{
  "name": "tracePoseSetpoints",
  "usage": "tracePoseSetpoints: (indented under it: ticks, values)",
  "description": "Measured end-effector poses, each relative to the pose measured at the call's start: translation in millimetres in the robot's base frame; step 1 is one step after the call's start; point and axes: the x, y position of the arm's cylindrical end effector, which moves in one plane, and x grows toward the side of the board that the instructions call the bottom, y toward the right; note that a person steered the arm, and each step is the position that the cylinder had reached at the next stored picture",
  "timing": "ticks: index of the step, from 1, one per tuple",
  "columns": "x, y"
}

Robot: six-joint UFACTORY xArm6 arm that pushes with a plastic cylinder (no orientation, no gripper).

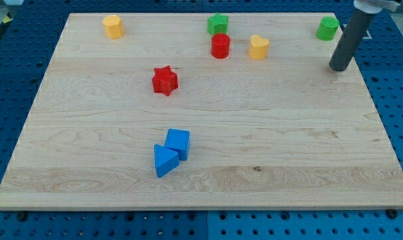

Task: Move the blue triangle towards the center left of the board

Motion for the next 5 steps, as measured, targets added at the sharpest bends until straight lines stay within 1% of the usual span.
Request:
tracePoseSetpoints:
  ticks: [1,2,3,5]
  values:
    - [1,-43]
    - [18,-88]
    - [68,-91]
    - [210,-96]
